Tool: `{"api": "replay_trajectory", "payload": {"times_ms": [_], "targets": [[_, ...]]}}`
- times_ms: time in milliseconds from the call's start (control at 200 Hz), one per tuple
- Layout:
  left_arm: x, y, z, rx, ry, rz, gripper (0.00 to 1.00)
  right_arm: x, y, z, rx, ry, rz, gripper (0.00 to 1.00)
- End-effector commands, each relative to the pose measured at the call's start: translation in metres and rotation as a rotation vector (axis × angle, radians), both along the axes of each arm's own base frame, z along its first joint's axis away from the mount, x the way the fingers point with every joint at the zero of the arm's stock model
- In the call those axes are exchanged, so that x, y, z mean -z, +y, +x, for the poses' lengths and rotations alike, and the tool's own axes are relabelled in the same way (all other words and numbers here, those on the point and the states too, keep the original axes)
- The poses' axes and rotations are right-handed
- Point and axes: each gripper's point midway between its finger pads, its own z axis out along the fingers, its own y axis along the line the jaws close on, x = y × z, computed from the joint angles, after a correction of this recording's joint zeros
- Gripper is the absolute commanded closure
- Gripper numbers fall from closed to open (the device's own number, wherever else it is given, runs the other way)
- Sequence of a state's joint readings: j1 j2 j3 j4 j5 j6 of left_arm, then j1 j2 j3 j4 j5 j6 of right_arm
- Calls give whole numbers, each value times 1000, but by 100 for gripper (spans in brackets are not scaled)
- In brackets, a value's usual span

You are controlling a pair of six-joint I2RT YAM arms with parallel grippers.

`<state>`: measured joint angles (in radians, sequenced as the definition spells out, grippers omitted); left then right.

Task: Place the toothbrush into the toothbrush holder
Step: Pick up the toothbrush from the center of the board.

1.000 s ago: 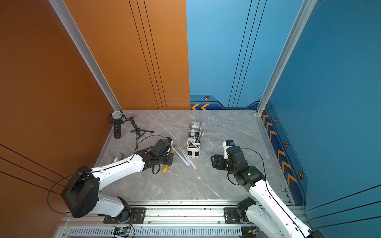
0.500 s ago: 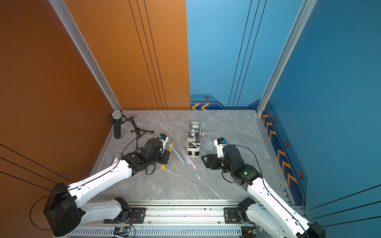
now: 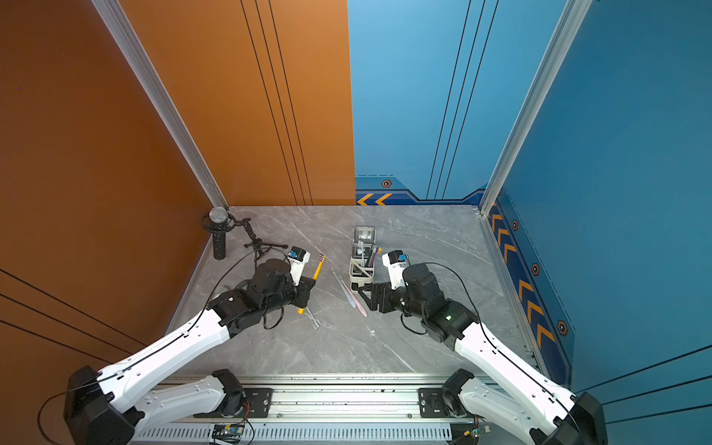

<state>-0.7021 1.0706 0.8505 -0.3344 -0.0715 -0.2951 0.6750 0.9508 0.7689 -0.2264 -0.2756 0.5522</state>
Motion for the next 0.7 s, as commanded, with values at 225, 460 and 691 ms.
{"api": "replay_trajectory", "payload": {"times_ms": [225,460,691], "targets": [[-44,-36,-40,232,-58,-173,100,-47,40,5,-23,-123,100,22],[-55,-48,-50,294,-73,-191,100,-57,67,9,-61,-139,118,23],[-58,-51,-54,310,-92,-190,100,-52,74,17,-55,-124,108,24]]}}
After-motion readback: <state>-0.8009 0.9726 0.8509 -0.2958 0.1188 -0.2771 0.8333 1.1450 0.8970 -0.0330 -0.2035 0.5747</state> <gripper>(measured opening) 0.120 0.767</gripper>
